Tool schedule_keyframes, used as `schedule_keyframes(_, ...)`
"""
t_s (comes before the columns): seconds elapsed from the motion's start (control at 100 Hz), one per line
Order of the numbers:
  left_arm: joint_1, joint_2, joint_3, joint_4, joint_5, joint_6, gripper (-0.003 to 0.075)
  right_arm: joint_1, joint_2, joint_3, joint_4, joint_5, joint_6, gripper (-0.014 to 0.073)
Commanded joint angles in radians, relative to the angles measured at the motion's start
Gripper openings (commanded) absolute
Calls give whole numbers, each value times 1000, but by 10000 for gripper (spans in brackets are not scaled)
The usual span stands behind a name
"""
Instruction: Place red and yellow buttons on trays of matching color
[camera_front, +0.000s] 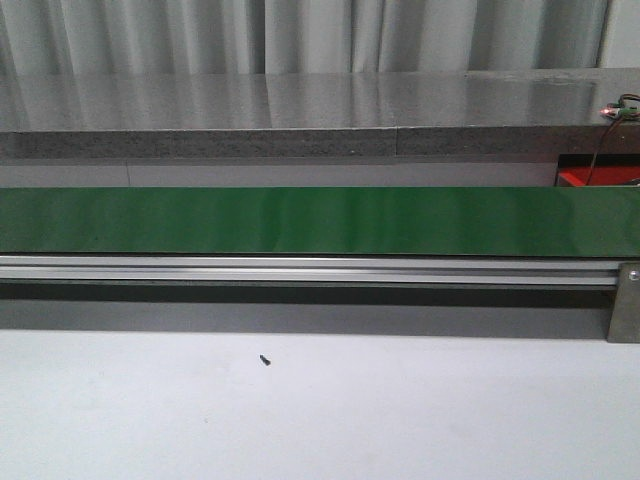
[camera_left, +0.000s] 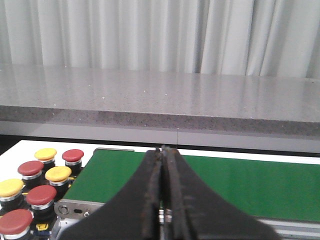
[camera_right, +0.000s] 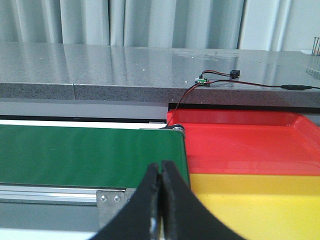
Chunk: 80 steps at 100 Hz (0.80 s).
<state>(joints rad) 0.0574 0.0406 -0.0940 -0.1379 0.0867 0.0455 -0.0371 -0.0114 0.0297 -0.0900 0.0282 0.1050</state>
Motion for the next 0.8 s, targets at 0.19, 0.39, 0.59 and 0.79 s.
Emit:
schedule_keyframes(0.19,68,214,-265,-38,150,-4,-20,0,-18,-18,-11,-79,2,-122)
schedule_keyframes(0.39,96,392,-405,-52,257,-4,-20,0,-18,-18,-11,-79,2,-122)
schedule_keyframes(0.59,146,567,-521,-61,322,-11,-19,0,-18,-18,-11,-79,2,-122)
schedule_keyframes(0.79,166,666,-579,-80,345,-11,14,0,-18,-18,-11,-79,2,-122)
